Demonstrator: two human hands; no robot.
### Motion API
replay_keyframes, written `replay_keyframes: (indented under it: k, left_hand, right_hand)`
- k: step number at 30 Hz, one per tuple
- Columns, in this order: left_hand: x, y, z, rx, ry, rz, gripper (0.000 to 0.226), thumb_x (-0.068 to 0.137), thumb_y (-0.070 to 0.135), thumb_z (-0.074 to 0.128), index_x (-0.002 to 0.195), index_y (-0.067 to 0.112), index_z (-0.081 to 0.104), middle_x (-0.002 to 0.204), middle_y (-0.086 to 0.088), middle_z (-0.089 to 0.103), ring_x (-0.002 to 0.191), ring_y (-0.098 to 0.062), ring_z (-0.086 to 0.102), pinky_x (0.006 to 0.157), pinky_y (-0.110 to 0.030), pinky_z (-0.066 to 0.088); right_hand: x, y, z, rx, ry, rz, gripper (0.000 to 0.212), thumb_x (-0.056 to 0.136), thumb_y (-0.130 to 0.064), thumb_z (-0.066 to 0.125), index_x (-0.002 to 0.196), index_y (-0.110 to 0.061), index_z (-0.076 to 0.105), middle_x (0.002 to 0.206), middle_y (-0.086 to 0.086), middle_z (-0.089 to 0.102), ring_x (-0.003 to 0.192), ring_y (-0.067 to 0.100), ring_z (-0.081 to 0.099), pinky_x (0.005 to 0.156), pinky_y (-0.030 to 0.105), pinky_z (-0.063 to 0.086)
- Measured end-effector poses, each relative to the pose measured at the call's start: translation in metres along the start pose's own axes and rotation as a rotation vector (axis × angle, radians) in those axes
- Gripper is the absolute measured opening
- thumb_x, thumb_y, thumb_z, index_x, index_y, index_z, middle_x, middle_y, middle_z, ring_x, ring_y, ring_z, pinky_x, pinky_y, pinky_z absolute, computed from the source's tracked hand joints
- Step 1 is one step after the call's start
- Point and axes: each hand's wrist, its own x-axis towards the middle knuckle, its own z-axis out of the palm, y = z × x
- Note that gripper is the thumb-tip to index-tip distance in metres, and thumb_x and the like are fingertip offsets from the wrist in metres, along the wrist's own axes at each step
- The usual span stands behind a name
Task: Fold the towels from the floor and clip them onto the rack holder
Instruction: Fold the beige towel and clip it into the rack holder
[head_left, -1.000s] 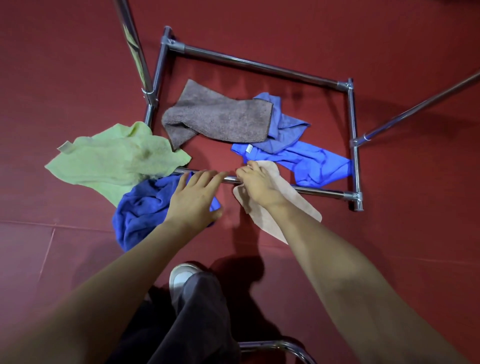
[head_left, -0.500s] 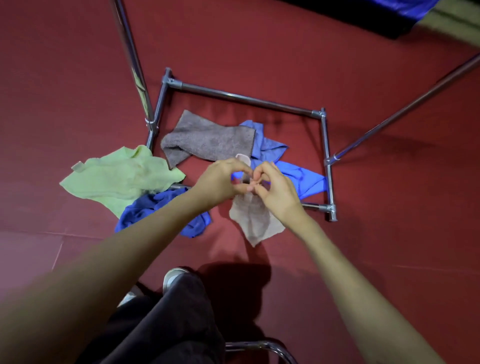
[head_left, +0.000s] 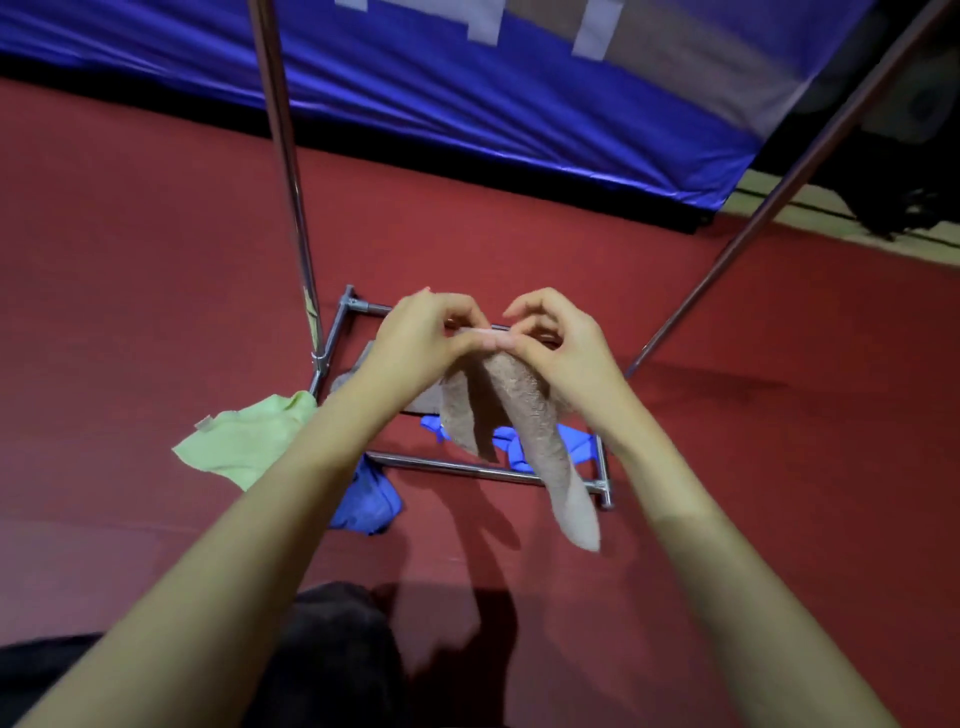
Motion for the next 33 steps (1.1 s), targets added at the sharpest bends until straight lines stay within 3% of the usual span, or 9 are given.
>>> replay_keyframes:
  k: [6,12,15,17,19,22,27,30,33]
  left_hand:
    - [-0.014,0.016,0.011,-0.084,0.14,-0.016,0.02,0.071,0.043,0.062,0.069,0.023,0.064,0.07,0.002,0.068,0.074,-0.017,0.063,0.074,-0.037,0.05]
    - [-0.021,0.009,0.001,-0.022,0.237,-0.003,0.012,0.079,0.025,0.071,0.074,0.014,0.067,0.053,0.011,0.054,0.056,0.007,0.049,0.056,-0.012,0.034]
    - [-0.023,0.005,-0.008,-0.026,0.258,-0.03,0.01,0.078,0.023,0.072,0.074,0.015,0.067,0.052,0.025,0.057,0.055,0.012,0.049,0.055,-0.008,0.033]
    - [-0.025,0.002,-0.013,0.011,0.249,-0.047,0.009,0.076,0.026,0.074,0.077,0.017,0.071,0.06,0.026,0.062,0.063,0.009,0.053,0.06,-0.008,0.034]
    - [-0.027,-0.003,-0.017,0.077,0.182,-0.058,0.015,0.075,0.025,0.075,0.083,0.013,0.074,0.078,0.009,0.066,0.077,-0.005,0.057,0.066,-0.017,0.034]
    - [-0.03,-0.011,-0.021,0.142,0.076,-0.094,0.017,0.073,0.022,0.076,0.081,0.006,0.074,0.078,-0.012,0.06,0.075,-0.018,0.053,0.063,-0.018,0.032]
    - [-0.033,-0.018,-0.025,0.196,0.026,-0.14,0.02,0.078,0.019,0.072,0.085,0.0,0.071,0.081,-0.01,0.047,0.079,-0.02,0.048,0.065,-0.025,0.029]
    - [-0.036,-0.021,-0.028,0.208,0.122,-0.221,0.022,0.08,0.035,0.068,0.082,0.013,0.067,0.084,-0.003,0.051,0.082,-0.02,0.049,0.072,-0.033,0.038]
    - [-0.039,-0.019,-0.03,0.259,0.181,-0.324,0.023,0.082,0.047,0.061,0.076,0.025,0.059,0.081,0.001,0.059,0.082,-0.021,0.051,0.069,-0.033,0.036]
  right_hand:
    - [-0.022,-0.001,-0.044,-0.253,-0.112,0.083,0.008,0.078,-0.023,0.073,0.075,-0.02,0.066,0.059,-0.011,0.055,0.06,0.004,0.045,0.061,0.027,0.038]
    - [-0.033,0.011,-0.079,-0.297,-0.08,0.172,0.016,0.074,-0.029,0.076,0.063,-0.028,0.063,0.057,-0.012,0.057,0.062,0.003,0.047,0.063,0.03,0.04]
    - [-0.034,0.011,-0.086,-0.312,-0.014,0.175,0.017,0.072,-0.031,0.077,0.062,-0.026,0.064,0.059,-0.011,0.058,0.058,-0.002,0.046,0.06,0.021,0.036]
    - [-0.034,0.01,-0.088,-0.292,0.009,0.17,0.014,0.073,-0.027,0.076,0.065,-0.024,0.065,0.063,-0.008,0.061,0.059,-0.002,0.048,0.062,0.02,0.037]
    - [-0.034,0.009,-0.089,-0.272,0.011,0.168,0.008,0.077,-0.02,0.073,0.072,-0.021,0.066,0.069,-0.006,0.063,0.063,-0.001,0.05,0.066,0.019,0.039]
    - [-0.034,0.009,-0.091,-0.288,0.013,0.141,0.006,0.081,-0.013,0.068,0.079,-0.019,0.066,0.077,-0.006,0.066,0.067,-0.006,0.053,0.07,0.012,0.04]
    - [-0.037,0.013,-0.095,-0.327,0.137,0.122,0.013,0.081,-0.015,0.067,0.072,-0.023,0.06,0.073,-0.01,0.062,0.067,-0.006,0.053,0.068,0.014,0.039]
    - [-0.04,0.022,-0.101,-0.394,0.232,0.149,0.015,0.08,-0.026,0.068,0.071,-0.02,0.058,0.071,-0.005,0.061,0.07,0.01,0.053,0.069,0.032,0.041]
    - [-0.045,0.026,-0.103,-0.38,0.277,0.147,0.022,0.077,-0.028,0.07,0.068,-0.018,0.053,0.062,-0.006,0.055,0.062,0.009,0.046,0.063,0.033,0.039]
